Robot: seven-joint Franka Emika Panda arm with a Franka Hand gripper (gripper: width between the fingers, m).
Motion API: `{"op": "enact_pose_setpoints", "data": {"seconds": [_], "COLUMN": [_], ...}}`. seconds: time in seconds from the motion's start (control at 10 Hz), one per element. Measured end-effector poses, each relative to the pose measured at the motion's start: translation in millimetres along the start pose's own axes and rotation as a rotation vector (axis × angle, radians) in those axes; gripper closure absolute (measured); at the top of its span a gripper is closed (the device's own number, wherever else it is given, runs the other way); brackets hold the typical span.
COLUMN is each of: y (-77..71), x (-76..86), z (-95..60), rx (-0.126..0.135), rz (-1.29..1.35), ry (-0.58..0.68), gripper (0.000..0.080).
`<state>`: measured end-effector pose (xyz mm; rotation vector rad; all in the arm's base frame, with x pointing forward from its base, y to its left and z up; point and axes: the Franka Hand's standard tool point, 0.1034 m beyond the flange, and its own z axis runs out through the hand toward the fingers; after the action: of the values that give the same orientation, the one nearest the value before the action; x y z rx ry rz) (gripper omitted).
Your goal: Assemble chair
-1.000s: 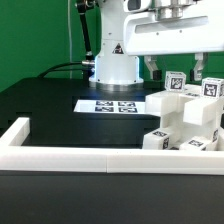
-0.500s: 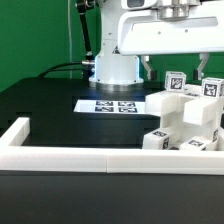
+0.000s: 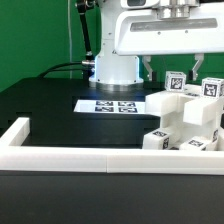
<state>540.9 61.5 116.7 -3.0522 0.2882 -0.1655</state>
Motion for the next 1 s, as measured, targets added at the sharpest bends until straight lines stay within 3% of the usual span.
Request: {"op": "enact_pose_setpoints", "data": {"seconds": [0.1, 0.4, 1.0], "y": [0.0, -0.3, -1.2], "x": [0.0, -0.1, -1.6], "z": [0.0, 0.1, 0.9], "rx": [0.0, 0.003, 0.019], "rz": [0.0, 0.08, 0.692], "ry": [0.0, 0.0, 0.007], "gripper": [0.0513, 0.0512, 0.0512]}}
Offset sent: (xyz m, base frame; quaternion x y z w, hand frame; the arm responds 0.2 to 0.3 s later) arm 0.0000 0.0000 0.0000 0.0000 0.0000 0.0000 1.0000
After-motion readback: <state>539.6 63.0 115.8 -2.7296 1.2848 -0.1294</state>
